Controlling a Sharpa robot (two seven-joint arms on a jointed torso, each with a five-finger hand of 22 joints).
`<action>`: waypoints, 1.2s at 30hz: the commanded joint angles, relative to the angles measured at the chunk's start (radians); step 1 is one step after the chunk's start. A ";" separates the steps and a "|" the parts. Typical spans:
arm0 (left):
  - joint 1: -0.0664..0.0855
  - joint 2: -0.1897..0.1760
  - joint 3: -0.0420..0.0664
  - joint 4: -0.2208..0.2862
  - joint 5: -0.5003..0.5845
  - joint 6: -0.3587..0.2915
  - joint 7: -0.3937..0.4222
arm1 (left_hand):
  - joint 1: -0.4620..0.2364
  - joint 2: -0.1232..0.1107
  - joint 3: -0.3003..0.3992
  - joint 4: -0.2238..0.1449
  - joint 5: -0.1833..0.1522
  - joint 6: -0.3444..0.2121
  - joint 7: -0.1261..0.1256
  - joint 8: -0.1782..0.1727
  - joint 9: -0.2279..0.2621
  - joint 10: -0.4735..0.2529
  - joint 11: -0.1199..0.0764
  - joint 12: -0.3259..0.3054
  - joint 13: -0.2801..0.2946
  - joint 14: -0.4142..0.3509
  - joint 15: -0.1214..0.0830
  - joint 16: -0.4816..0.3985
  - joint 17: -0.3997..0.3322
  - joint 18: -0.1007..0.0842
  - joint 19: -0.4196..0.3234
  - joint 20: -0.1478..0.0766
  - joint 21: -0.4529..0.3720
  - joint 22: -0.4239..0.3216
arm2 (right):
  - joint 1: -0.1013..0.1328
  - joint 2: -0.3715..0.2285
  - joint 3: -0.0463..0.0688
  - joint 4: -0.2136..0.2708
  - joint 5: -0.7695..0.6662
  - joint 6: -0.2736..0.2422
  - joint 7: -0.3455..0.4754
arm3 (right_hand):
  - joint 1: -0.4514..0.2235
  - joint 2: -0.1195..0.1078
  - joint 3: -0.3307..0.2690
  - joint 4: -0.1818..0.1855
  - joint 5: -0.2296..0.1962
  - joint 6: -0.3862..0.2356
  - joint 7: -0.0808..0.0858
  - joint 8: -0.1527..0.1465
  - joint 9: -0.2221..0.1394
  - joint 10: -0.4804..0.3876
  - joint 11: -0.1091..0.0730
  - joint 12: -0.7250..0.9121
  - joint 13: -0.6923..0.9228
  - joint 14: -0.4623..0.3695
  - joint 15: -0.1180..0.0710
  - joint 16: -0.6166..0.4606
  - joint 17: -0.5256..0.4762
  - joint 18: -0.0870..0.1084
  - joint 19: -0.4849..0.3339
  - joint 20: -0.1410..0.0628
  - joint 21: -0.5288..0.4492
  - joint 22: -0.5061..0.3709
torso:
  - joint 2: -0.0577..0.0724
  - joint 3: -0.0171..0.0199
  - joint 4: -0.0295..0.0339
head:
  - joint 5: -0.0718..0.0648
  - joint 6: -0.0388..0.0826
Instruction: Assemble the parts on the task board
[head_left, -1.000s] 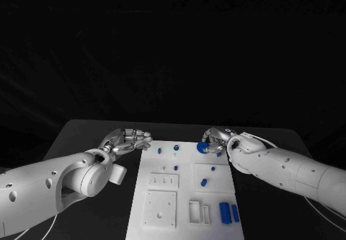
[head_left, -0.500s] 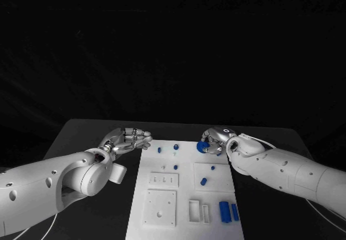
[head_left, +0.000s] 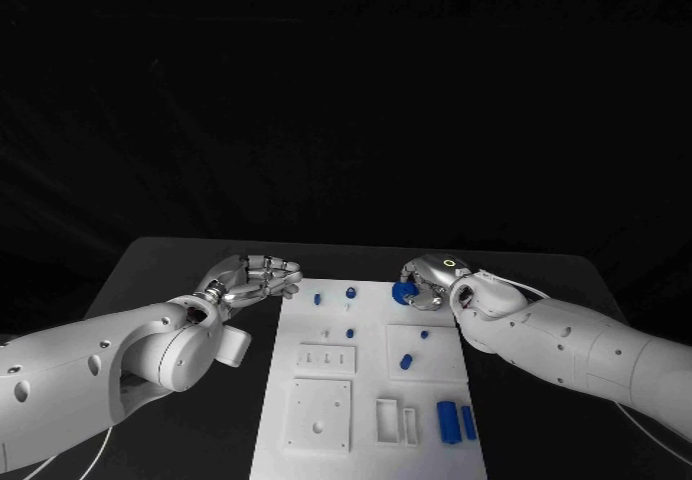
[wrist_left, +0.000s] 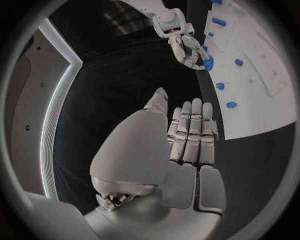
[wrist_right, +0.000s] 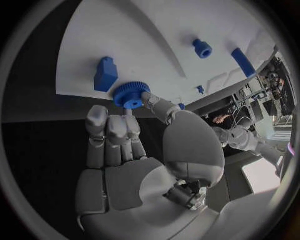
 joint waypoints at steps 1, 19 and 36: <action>0.001 -0.001 0.001 0.005 -0.003 0.014 0.005 | 0.006 -0.002 -0.006 -0.001 -0.003 0.000 0.009 -0.005 -0.001 0.001 0.004 -0.006 -0.001 0.007 0.000 -0.006 0.002 0.020 0.000 0.000 0.005 0.022 | -0.026 -0.005 -0.016 0.010 -0.029 0.085 -0.041 | 0.002 0.012 0.013 0.012 -0.004 0.068 0.021 0.012 0.007 0.010 -0.002 0.009 0.005 0.001 -0.008 -0.005 0.003 0.070 0.002 -0.002 0.006 0.019 | 0.000 -0.0009 0.0002 | -0.001 0.001; 0.001 -0.003 0.001 0.005 -0.003 0.009 0.005 | 0.006 -0.001 -0.006 -0.001 -0.003 0.000 0.010 -0.005 -0.001 0.001 0.004 -0.007 -0.001 0.008 0.000 -0.006 0.002 0.020 0.000 0.000 0.006 0.022 | 0.019 -0.018 -0.001 0.223 -0.180 -0.049 -0.156 | 0.009 -0.020 0.064 0.046 -0.029 0.085 0.011 0.018 0.013 0.024 -0.010 0.014 0.006 0.007 -0.017 -0.013 0.017 0.070 0.011 -0.008 0.016 0.018 | -0.002 -0.0004 -0.0016 | 0.007 0.010; 0.001 0.007 0.001 0.003 -0.003 0.011 0.005 | 0.006 -0.001 -0.006 -0.001 -0.003 0.000 0.010 -0.005 -0.002 0.002 0.004 -0.008 -0.001 0.008 0.000 -0.007 0.003 0.020 0.000 0.000 0.006 0.022 | 0.001 0.112 -0.017 0.205 -0.276 -0.066 -0.198 | 0.015 -0.037 0.077 0.061 -0.037 0.086 0.011 0.016 0.014 0.018 -0.010 0.005 -0.002 0.010 -0.018 -0.018 0.020 0.070 0.014 -0.009 0.020 0.018 | 0.001 -0.0019 0.0044 | 0.009 0.018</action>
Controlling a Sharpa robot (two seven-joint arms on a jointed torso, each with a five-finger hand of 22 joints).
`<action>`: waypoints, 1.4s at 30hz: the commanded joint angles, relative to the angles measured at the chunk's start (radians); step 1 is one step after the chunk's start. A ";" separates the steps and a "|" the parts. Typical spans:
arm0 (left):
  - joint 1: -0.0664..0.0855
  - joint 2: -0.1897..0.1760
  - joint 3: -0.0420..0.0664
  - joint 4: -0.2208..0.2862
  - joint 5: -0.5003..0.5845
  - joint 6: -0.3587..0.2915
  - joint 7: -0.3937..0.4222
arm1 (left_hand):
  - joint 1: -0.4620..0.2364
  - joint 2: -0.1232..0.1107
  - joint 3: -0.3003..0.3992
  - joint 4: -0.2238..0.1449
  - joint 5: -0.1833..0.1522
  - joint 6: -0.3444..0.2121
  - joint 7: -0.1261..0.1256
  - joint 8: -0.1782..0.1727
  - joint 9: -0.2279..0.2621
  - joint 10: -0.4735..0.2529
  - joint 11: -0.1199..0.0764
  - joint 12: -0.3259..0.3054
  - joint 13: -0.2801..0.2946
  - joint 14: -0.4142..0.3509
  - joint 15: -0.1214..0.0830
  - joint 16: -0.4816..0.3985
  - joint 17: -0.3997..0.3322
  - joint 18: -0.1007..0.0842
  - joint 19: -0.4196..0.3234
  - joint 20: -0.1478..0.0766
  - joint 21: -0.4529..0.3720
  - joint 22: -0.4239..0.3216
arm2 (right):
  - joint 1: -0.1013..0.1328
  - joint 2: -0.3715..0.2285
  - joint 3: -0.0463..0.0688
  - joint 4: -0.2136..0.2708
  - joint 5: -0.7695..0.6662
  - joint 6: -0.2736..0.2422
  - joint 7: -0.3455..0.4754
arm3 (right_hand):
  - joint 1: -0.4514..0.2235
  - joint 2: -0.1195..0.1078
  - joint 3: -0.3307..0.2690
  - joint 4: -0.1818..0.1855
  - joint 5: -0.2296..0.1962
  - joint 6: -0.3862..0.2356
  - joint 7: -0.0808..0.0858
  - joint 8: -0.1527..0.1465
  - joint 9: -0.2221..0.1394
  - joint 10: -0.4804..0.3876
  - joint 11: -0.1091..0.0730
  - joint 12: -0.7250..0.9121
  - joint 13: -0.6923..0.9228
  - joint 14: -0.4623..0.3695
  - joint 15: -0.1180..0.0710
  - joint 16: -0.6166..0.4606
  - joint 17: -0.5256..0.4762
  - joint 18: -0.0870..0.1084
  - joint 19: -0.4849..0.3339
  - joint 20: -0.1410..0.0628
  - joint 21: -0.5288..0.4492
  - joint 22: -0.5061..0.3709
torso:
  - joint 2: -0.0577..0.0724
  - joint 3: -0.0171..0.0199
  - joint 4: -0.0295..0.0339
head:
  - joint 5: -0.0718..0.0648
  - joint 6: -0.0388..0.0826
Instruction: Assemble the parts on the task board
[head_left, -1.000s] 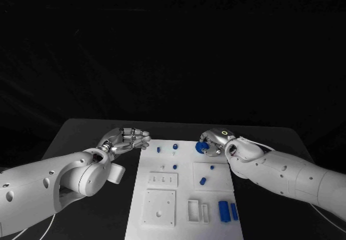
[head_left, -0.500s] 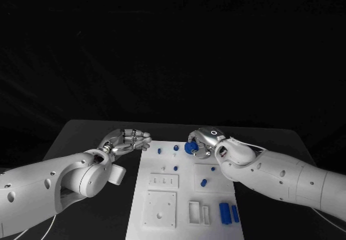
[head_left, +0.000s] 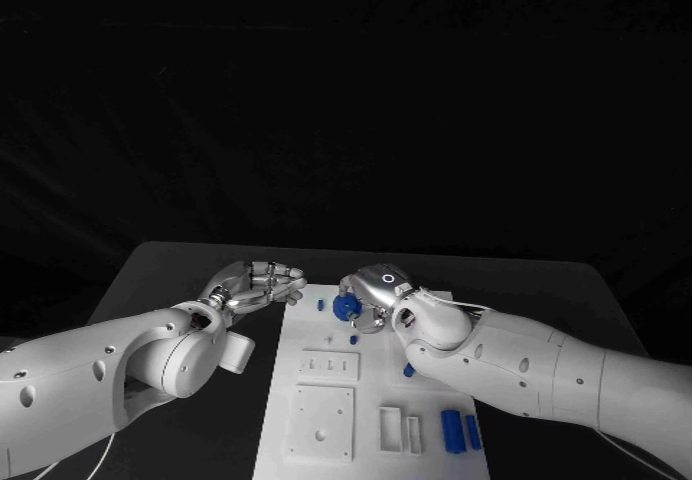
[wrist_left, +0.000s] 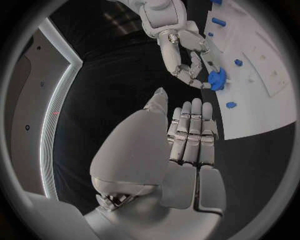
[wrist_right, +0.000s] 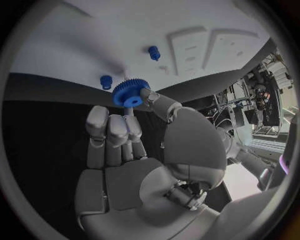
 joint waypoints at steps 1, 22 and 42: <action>0.001 0.007 0.001 -0.001 -0.003 0.012 0.007 | 0.005 0.000 -0.006 -0.001 -0.003 0.001 0.009 -0.005 -0.001 0.002 0.004 -0.004 -0.001 0.008 0.000 -0.007 0.001 0.010 0.000 0.000 0.006 0.022 | -0.009 0.020 -0.002 -0.021 -0.070 -0.013 -0.045 | -0.002 -0.009 0.006 0.001 -0.006 0.059 0.030 -0.003 0.011 -0.001 0.000 -0.007 -0.003 0.002 -0.004 -0.007 0.001 0.069 0.007 -0.002 0.003 0.018 | 0.001 -0.0007 0.0020 | 0.002 -0.001; 0.001 0.010 0.001 -0.005 -0.003 0.016 0.004 | 0.005 0.000 -0.007 -0.001 -0.003 0.001 0.009 -0.006 -0.001 0.003 0.004 -0.005 -0.002 0.008 0.000 -0.008 0.002 0.010 0.000 0.000 0.006 0.022 | -0.014 0.063 -0.020 -0.100 -0.088 0.040 -0.075 | -0.001 -0.041 0.011 0.020 -0.013 0.043 0.035 -0.013 0.008 -0.038 0.006 -0.044 -0.034 0.004 0.001 -0.019 0.002 0.069 0.003 0.001 0.001 0.016 | 0.001 0.0006 0.0003 | 0.007 -0.004; 0.001 0.009 0.001 -0.006 -0.003 0.017 0.002 | 0.004 -0.001 -0.008 -0.001 -0.004 0.001 0.009 -0.006 -0.002 0.003 0.005 -0.007 -0.002 0.008 0.000 -0.008 0.002 0.010 0.000 0.000 0.006 0.021 | -0.015 0.058 -0.024 -0.109 -0.015 0.078 -0.050 | -0.038 -0.054 -0.109 -0.029 -0.016 -0.073 0.056 -0.064 -0.008 -0.129 0.025 -0.119 -0.098 0.001 0.020 -0.034 0.009 0.069 -0.016 0.002 -0.005 0.016 | 0.001 0.0018 -0.0018 | 0.010 -0.010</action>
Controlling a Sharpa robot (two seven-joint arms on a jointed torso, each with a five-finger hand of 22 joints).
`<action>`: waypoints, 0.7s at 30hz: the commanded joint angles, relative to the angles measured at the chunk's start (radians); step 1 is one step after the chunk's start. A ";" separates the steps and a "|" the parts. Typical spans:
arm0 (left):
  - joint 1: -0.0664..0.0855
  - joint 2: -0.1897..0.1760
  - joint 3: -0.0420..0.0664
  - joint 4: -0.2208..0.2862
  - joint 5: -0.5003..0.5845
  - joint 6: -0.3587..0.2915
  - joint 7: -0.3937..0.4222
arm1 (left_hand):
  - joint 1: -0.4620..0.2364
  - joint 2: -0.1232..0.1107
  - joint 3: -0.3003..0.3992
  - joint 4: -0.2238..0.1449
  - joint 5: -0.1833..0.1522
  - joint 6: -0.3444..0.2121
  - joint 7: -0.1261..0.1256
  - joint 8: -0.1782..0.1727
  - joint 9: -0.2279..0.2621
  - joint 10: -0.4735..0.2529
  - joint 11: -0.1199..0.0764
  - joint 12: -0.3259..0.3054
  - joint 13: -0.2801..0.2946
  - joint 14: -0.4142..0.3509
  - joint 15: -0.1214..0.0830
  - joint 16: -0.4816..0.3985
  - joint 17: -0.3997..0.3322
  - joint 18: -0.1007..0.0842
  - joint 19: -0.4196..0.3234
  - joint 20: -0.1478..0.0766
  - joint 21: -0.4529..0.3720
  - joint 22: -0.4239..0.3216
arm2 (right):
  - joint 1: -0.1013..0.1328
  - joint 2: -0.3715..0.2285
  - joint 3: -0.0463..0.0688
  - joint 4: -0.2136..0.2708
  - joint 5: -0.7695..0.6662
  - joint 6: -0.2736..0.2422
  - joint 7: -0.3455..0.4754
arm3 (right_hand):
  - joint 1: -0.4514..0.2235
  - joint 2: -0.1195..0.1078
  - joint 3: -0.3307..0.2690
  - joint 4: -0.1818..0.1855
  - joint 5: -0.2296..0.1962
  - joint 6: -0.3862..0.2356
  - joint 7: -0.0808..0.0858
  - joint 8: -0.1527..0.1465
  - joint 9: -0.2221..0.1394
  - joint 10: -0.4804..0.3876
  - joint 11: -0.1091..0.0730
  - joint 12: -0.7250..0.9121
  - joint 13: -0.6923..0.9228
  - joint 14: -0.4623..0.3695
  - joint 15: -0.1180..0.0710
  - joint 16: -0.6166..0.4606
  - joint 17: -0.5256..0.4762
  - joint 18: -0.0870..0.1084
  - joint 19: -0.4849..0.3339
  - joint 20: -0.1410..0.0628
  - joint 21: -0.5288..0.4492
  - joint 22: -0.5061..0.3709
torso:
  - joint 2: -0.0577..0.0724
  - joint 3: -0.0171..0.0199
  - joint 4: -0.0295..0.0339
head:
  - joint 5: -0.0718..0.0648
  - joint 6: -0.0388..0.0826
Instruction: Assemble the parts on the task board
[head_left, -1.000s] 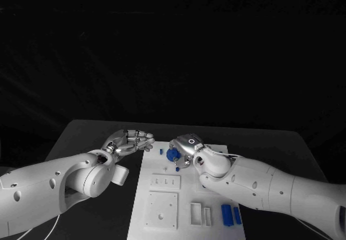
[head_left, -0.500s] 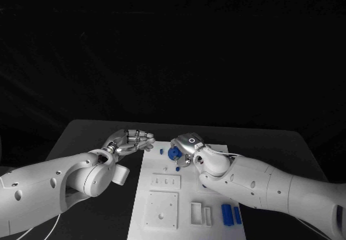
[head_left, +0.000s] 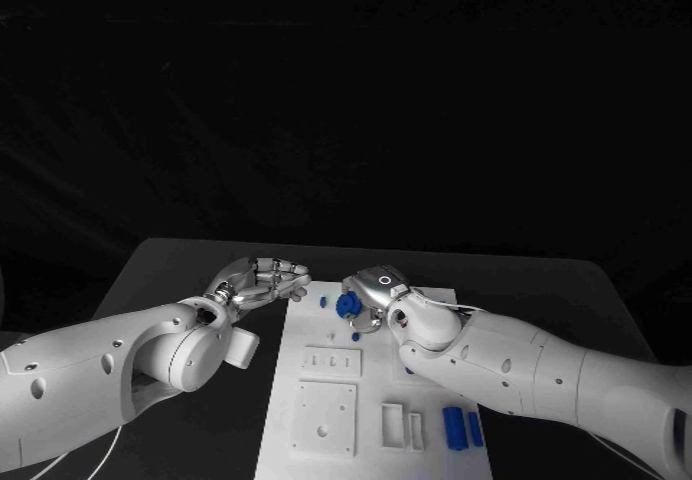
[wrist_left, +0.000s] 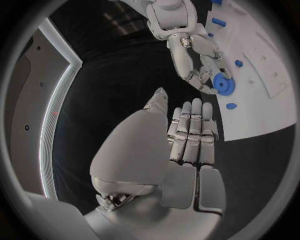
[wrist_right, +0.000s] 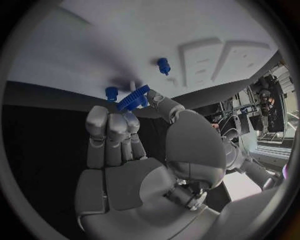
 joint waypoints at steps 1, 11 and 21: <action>0.001 0.001 0.001 0.002 -0.003 0.015 0.004 | 0.004 -0.001 -0.005 0.002 -0.004 0.001 0.009 -0.006 -0.001 0.003 0.005 -0.007 -0.001 0.008 0.000 -0.004 0.002 0.017 0.000 0.000 0.006 0.021 | -0.006 -0.011 -0.004 -0.008 0.016 0.059 -0.008 | -0.009 0.001 -0.007 0.001 -0.005 -0.003 0.003 0.007 0.002 -0.019 0.017 -0.004 -0.001 0.000 0.006 -0.004 0.001 0.070 -0.005 -0.001 -0.005 0.016 | 0.000 0.0000 -0.0006 | 0.000 -0.001; 0.001 -0.001 0.001 0.002 -0.003 0.015 0.005 | 0.004 -0.001 -0.005 0.002 -0.004 0.001 0.009 -0.006 -0.001 0.003 0.005 -0.007 -0.001 0.008 0.000 -0.005 0.002 0.017 0.000 0.000 0.006 0.021 | -0.008 -0.028 -0.005 0.002 0.027 0.052 -0.013 | -0.003 0.003 0.002 0.015 -0.005 0.022 0.007 0.024 0.011 -0.017 0.021 -0.001 -0.003 0.002 0.011 -0.006 0.005 0.070 -0.003 -0.002 -0.007 0.014 | 0.000 0.0004 -0.0012 | 0.001 -0.002; 0.001 -0.002 0.001 0.002 -0.003 0.014 0.005 | 0.004 -0.001 -0.005 0.002 -0.004 0.001 0.009 -0.006 -0.001 0.003 0.005 -0.008 -0.001 0.008 0.000 -0.005 0.002 0.017 0.000 0.000 0.006 0.021 | -0.011 -0.035 -0.005 0.015 0.031 0.041 -0.012 | 0.006 0.004 0.029 0.039 -0.005 0.043 0.000 0.036 0.017 -0.006 0.015 0.009 0.000 0.004 0.005 -0.007 0.008 0.070 0.002 -0.003 -0.008 0.013 | 0.000 0.0001 -0.0011 | 0.000 -0.002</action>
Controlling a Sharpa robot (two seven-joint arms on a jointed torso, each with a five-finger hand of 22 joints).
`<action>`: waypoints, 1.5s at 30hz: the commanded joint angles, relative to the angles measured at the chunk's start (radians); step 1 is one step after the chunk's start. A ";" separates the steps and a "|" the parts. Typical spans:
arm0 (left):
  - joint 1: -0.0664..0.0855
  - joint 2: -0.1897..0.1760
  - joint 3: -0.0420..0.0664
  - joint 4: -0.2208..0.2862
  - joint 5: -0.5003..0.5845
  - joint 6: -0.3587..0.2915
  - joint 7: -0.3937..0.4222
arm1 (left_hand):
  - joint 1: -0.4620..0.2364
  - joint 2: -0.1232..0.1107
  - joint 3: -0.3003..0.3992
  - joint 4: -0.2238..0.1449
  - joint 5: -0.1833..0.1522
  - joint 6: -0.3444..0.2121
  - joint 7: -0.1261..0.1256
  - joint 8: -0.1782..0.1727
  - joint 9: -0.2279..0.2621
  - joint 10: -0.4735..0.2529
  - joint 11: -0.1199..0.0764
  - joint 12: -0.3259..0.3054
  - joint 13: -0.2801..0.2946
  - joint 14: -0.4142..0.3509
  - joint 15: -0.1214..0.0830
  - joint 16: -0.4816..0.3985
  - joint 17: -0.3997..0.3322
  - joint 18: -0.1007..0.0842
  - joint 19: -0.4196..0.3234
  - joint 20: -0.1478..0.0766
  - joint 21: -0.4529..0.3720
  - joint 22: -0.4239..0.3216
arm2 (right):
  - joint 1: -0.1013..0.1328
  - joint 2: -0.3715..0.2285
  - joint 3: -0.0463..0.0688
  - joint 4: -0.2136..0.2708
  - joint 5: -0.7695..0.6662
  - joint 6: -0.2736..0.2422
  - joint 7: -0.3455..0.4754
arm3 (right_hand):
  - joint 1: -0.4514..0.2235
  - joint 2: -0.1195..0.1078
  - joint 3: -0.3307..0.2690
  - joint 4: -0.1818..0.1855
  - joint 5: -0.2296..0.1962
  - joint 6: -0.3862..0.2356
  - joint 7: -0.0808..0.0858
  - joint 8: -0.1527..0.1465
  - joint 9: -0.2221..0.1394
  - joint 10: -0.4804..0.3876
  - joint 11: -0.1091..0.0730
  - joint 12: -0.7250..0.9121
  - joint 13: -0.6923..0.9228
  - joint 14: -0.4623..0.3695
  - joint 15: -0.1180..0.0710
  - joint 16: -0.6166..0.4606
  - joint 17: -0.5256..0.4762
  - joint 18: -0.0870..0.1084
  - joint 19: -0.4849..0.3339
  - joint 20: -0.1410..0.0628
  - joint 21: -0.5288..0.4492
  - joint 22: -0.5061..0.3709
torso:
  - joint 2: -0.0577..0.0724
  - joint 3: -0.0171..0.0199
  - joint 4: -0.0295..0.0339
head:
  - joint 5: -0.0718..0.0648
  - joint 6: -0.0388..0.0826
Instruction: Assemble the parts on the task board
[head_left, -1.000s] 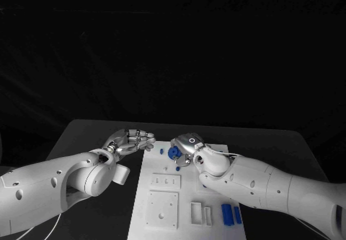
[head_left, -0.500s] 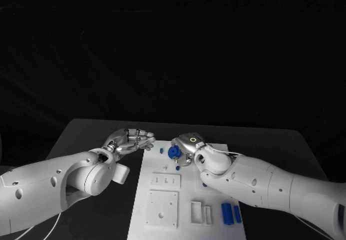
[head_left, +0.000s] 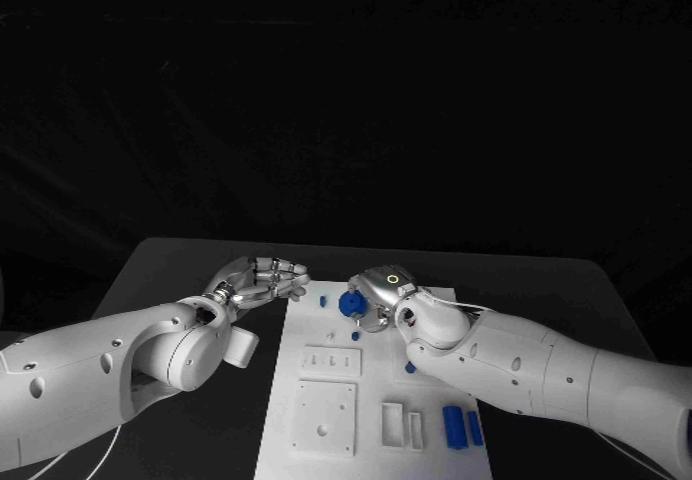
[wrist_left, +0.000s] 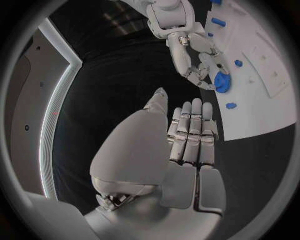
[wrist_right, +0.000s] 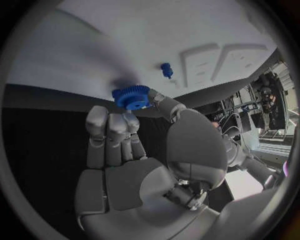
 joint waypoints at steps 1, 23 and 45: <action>0.001 0.001 0.001 0.002 -0.003 0.014 0.006 | 0.004 -0.001 -0.005 0.002 -0.004 0.001 0.009 -0.006 -0.002 0.003 0.005 -0.004 -0.001 0.008 0.000 -0.005 0.001 0.017 0.000 0.000 0.006 0.021 | -0.011 -0.004 -0.006 -0.004 0.005 0.046 -0.017 | 0.008 0.006 0.000 0.005 -0.005 0.026 0.020 0.007 0.002 0.003 0.006 0.004 0.001 0.001 0.001 -0.006 0.001 0.070 0.004 -0.005 -0.003 0.013 | 0.000 -0.0001 -0.0003 | 0.000 0.000; 0.001 -0.002 0.001 0.001 -0.003 0.010 0.005 | 0.005 -0.002 -0.005 0.001 -0.004 0.001 0.009 -0.007 -0.002 0.003 0.005 -0.006 -0.001 0.008 0.000 -0.006 0.002 0.018 0.000 0.000 0.006 0.021 | -0.014 -0.011 -0.006 0.023 0.033 0.063 0.000 | -0.005 0.004 -0.013 0.010 -0.005 0.033 0.017 0.011 0.004 0.002 0.003 0.005 -0.001 0.001 -0.001 -0.008 0.004 0.070 0.004 -0.004 -0.002 0.014 | 0.000 -0.0024 0.0006 | 0.000 -0.003; 0.001 -0.002 0.001 0.001 -0.003 0.010 0.004 | 0.005 -0.003 -0.006 0.002 -0.004 0.000 0.010 -0.008 -0.003 0.001 0.006 -0.008 -0.002 0.008 0.000 -0.006 0.003 0.018 -0.001 0.000 0.007 0.021 | -0.014 -0.027 -0.006 0.034 0.074 0.027 0.003 | -0.024 0.005 -0.049 0.015 -0.004 -0.024 0.024 -0.016 -0.005 -0.015 0.009 -0.003 -0.010 0.000 0.004 -0.015 0.008 0.070 -0.001 -0.006 -0.007 0.013 | 0.000 -0.0009 0.0014 | -0.004 -0.002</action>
